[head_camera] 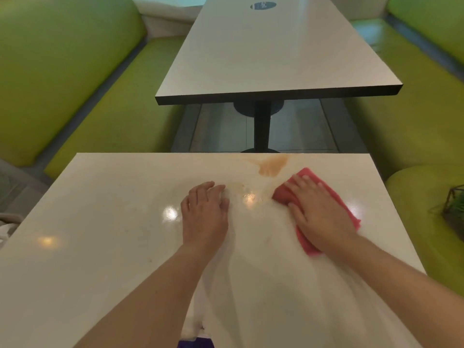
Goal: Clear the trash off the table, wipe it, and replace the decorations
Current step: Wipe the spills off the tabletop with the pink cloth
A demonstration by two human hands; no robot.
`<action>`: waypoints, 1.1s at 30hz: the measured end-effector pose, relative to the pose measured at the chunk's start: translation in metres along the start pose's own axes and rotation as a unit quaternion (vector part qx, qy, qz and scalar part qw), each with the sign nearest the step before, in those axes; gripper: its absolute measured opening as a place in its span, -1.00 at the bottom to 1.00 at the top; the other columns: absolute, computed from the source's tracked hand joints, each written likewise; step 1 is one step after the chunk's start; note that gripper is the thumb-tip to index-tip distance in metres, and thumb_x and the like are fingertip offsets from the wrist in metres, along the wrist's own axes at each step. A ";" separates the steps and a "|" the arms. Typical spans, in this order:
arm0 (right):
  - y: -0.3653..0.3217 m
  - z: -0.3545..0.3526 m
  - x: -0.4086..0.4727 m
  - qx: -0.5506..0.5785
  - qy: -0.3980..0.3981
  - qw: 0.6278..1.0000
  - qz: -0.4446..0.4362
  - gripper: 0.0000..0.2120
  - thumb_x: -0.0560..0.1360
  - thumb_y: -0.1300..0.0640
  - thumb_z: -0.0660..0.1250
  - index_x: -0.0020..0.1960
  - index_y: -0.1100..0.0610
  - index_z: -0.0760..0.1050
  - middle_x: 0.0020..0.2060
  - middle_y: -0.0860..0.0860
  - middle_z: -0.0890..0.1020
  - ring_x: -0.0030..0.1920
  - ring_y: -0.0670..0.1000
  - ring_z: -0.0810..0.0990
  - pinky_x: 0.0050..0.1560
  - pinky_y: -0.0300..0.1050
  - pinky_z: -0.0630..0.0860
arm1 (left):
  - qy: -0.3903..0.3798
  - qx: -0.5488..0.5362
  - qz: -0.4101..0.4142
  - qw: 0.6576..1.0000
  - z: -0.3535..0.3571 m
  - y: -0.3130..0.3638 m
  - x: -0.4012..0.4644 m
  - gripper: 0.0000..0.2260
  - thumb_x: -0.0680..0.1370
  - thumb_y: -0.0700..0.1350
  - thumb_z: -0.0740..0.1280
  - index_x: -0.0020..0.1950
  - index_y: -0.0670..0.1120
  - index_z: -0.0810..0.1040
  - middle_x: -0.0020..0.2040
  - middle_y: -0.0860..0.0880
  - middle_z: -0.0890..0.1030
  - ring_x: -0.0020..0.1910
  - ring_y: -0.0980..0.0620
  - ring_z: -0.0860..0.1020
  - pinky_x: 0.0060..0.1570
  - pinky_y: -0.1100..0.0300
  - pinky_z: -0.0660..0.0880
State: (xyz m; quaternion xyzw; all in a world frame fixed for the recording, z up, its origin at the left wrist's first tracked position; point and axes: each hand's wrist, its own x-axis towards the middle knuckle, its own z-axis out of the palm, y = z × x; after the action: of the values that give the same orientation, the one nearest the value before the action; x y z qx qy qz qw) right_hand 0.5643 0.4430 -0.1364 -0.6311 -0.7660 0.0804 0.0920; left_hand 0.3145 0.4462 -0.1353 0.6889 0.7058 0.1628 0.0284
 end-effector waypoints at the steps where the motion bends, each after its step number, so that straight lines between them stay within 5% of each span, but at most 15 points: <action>1: 0.008 0.000 0.013 -0.004 0.018 0.999 0.033 -0.53 0.64 -0.07 -0.03 0.54 -0.07 0.18 0.57 -0.08 0.14 0.57 -0.06 0.00 0.56 -0.09 -0.13 | 0.000 0.001 0.003 1.000 0.003 -0.001 0.001 -0.66 0.64 0.05 0.10 0.39 0.06 0.43 0.38 0.05 0.38 0.39 0.03 0.23 0.36 0.10 0.10; 5: -0.013 0.009 0.041 -0.008 0.053 0.990 0.131 -0.51 0.62 -0.02 -0.07 0.53 0.02 0.20 0.55 0.04 0.19 0.56 0.07 0.06 0.57 0.06 -0.07 | 0.022 -0.003 0.004 1.000 0.006 0.000 -0.003 -0.53 0.59 0.14 -0.08 0.34 0.07 0.46 0.32 0.07 0.43 0.33 0.03 0.30 0.31 0.11 0.17; 10: -0.032 0.005 -0.005 0.032 -0.011 0.999 -0.036 -0.51 0.63 -0.07 -0.04 0.54 -0.09 0.18 0.55 -0.16 0.13 0.56 -0.11 0.00 0.55 -0.13 -0.14 | 0.036 -0.013 -0.006 0.999 0.011 -0.003 -0.002 -0.58 0.60 0.12 -0.04 0.31 0.08 0.48 0.29 0.08 0.45 0.31 0.04 0.33 0.30 0.10 0.20; 13: 0.000 0.005 0.022 0.039 0.063 0.995 0.073 -0.60 0.62 0.04 0.02 0.43 -0.09 0.35 0.47 -0.08 0.33 0.50 -0.05 0.19 0.54 -0.01 0.07 | 0.042 -0.026 -0.006 0.999 0.011 -0.002 -0.004 -0.60 0.62 0.10 -0.02 0.29 0.07 0.50 0.28 0.08 0.48 0.30 0.05 0.35 0.29 0.10 0.22; 17: -0.003 0.013 0.086 0.041 0.084 0.981 0.168 -0.57 0.63 0.04 -0.06 0.43 0.02 0.36 0.47 0.02 0.33 0.52 0.05 0.16 0.56 0.05 -0.02 | 0.055 -0.045 -0.005 0.997 0.012 -0.003 -0.002 -0.67 0.64 0.03 0.05 0.27 0.05 0.53 0.26 0.08 0.51 0.29 0.07 0.36 0.29 0.09 0.27; 21: -0.040 0.010 0.084 0.086 0.036 0.995 0.024 -0.61 0.61 0.05 0.02 0.40 -0.12 0.38 0.39 -0.08 0.38 0.48 0.00 0.22 0.53 0.05 0.06 | 0.059 -0.061 -0.010 0.996 0.016 -0.005 -0.002 -0.71 0.65 0.00 0.08 0.24 0.05 0.54 0.25 0.08 0.52 0.28 0.07 0.36 0.28 0.11 0.26; 24: -0.049 0.009 0.033 0.069 -0.007 0.996 -0.057 -0.57 0.66 -0.03 0.00 0.53 -0.11 0.23 0.53 -0.18 0.16 0.56 -0.10 0.03 0.56 -0.07 -0.08 | 0.068 -0.062 -0.010 0.996 0.017 -0.006 -0.001 -0.69 0.64 0.00 0.05 0.23 0.05 0.54 0.24 0.08 0.52 0.27 0.05 0.39 0.26 0.09 0.29; 29: -0.004 0.006 0.048 0.033 0.040 0.998 0.030 -0.59 0.64 0.02 0.02 0.47 -0.10 0.31 0.51 -0.12 0.28 0.54 -0.08 0.11 0.56 -0.04 0.00 | 0.068 -0.070 -0.013 0.995 0.017 -0.004 -0.001 -0.62 0.62 0.02 -0.03 0.28 0.04 0.49 0.26 0.09 0.51 0.28 0.05 0.40 0.28 0.11 0.28; 33: -0.041 0.013 0.068 0.020 0.051 0.997 0.059 -0.58 0.62 0.05 0.05 0.47 -0.04 0.31 0.48 -0.01 0.30 0.52 0.04 0.15 0.54 0.01 0.03 | 0.078 -0.072 -0.012 0.994 0.017 -0.005 -0.001 -0.63 0.62 0.01 -0.02 0.26 0.03 0.50 0.24 0.08 0.52 0.27 0.04 0.41 0.27 0.09 0.29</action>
State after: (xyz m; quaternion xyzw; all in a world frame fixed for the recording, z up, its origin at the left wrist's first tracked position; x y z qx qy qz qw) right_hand 0.5091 0.5013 -0.1369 -0.6767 -0.7199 0.0685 0.1382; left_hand 0.3145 0.4483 -0.1533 0.6615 0.7006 0.2664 0.0249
